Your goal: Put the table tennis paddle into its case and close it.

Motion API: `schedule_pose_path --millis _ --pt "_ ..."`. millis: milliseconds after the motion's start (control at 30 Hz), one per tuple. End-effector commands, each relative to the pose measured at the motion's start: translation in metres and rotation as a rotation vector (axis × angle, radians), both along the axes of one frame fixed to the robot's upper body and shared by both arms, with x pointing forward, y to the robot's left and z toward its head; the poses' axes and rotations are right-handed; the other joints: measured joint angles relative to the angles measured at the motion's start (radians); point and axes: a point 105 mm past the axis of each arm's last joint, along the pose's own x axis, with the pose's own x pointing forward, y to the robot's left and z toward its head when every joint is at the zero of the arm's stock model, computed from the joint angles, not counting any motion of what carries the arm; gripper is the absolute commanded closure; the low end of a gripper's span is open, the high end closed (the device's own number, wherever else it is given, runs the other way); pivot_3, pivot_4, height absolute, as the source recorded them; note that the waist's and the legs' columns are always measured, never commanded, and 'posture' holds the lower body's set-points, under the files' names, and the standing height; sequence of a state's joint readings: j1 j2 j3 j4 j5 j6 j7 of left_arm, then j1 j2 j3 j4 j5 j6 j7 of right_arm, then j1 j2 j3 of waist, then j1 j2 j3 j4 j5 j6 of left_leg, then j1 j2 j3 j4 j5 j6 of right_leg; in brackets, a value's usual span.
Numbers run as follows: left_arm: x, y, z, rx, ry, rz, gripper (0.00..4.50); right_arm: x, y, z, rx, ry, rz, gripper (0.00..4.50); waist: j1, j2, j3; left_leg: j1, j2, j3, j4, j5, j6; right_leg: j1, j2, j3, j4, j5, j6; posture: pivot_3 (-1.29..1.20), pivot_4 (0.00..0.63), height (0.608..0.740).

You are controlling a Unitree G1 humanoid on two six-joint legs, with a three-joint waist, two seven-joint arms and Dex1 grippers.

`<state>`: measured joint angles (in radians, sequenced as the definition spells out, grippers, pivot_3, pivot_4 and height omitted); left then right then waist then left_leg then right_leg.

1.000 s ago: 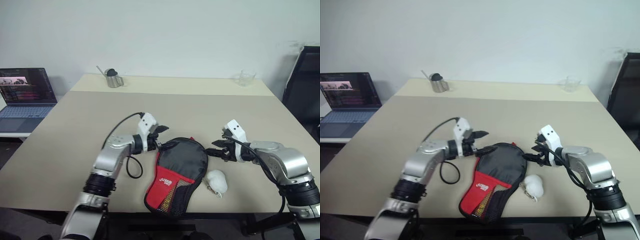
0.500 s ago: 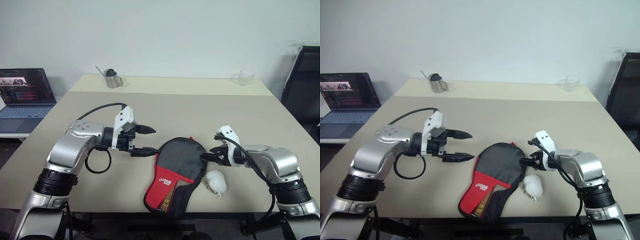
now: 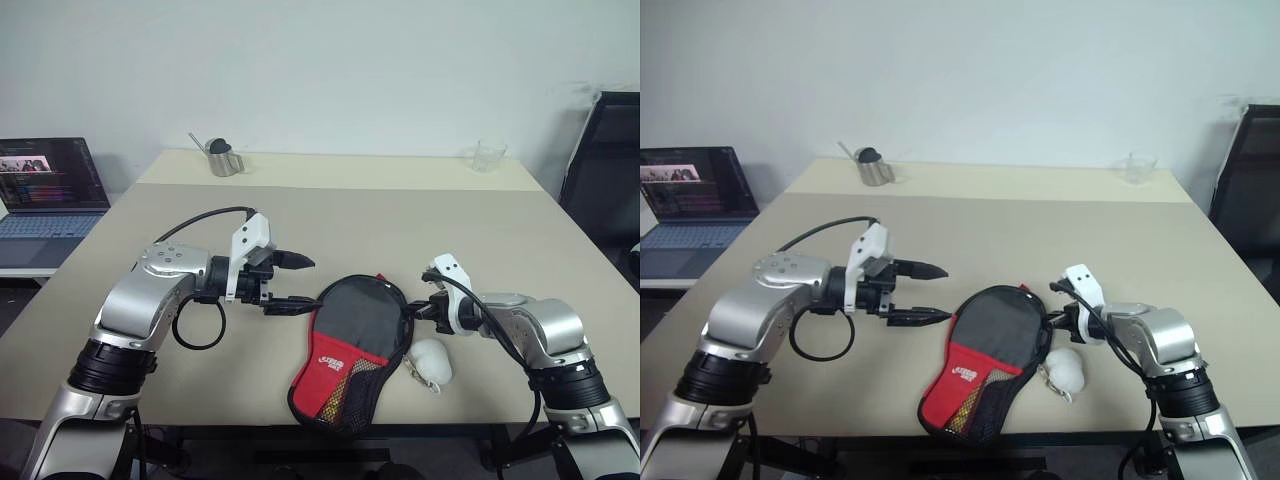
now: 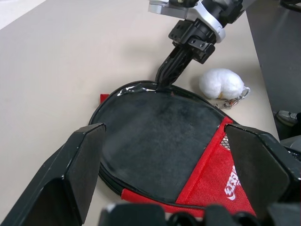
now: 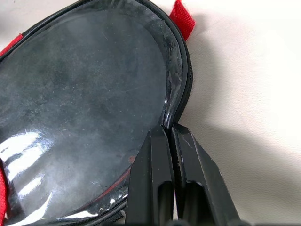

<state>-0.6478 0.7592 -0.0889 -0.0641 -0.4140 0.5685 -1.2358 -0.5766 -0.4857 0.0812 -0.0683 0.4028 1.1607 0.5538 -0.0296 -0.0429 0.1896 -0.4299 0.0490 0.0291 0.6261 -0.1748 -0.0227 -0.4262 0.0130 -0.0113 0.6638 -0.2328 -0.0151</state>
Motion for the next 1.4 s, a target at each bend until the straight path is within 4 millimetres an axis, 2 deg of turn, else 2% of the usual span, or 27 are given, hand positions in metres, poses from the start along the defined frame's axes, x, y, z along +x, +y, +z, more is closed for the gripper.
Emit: schedule_pose_path --millis 33,200,767,1000,1233,1400 --pt "0.002 0.001 0.011 -0.005 -0.048 0.002 0.08 0.008 0.001 0.014 -0.035 -0.094 0.026 4.49 -0.001 0.000 0.000 0.000 0.000 0.000 0.000 0.000 0.000 0.000 0.000 0.000 0.000 0.000 0.000 0.00 0.150 0.740" --pt "0.003 -0.001 0.008 -0.002 -0.046 -0.002 0.08 0.016 0.009 0.016 -0.115 -0.147 0.129 4.49 -0.004 0.000 0.000 0.001 0.000 0.000 0.000 0.000 0.000 0.000 0.000 0.001 0.000 0.000 0.000 0.00 0.150 0.740" --pt "0.001 -0.003 0.002 0.014 -0.051 0.000 0.08 0.063 0.016 0.023 -0.372 -0.293 0.424 4.49 -0.005 0.001 0.000 0.001 0.000 0.001 0.001 0.000 0.000 0.000 0.001 0.001 0.001 0.000 0.000 0.00 0.150 0.740" --pt "0.000 -0.004 0.001 0.011 -0.053 0.002 0.08 0.073 0.025 0.028 -0.401 -0.339 0.524 4.49 -0.009 0.001 0.000 0.003 0.001 0.001 0.001 0.000 0.000 0.001 0.001 0.002 0.002 0.000 0.000 0.00 0.150 0.740" --pt "-0.001 -0.003 -0.002 0.013 -0.051 0.011 0.08 0.080 0.025 0.032 -0.410 -0.358 0.518 4.49 -0.018 0.001 0.001 0.005 0.001 0.002 0.001 0.000 0.000 0.001 0.001 0.003 0.006 0.000 -0.001 0.00 0.150 0.740" --pt "-0.001 -0.004 -0.002 0.013 -0.052 0.007 0.08 0.082 0.022 0.039 -0.353 -0.330 0.467 4.49 -0.017 0.001 0.001 0.007 0.000 0.002 0.002 0.000 0.000 0.001 0.001 0.003 0.010 -0.001 -0.003 0.00 0.150 0.740"
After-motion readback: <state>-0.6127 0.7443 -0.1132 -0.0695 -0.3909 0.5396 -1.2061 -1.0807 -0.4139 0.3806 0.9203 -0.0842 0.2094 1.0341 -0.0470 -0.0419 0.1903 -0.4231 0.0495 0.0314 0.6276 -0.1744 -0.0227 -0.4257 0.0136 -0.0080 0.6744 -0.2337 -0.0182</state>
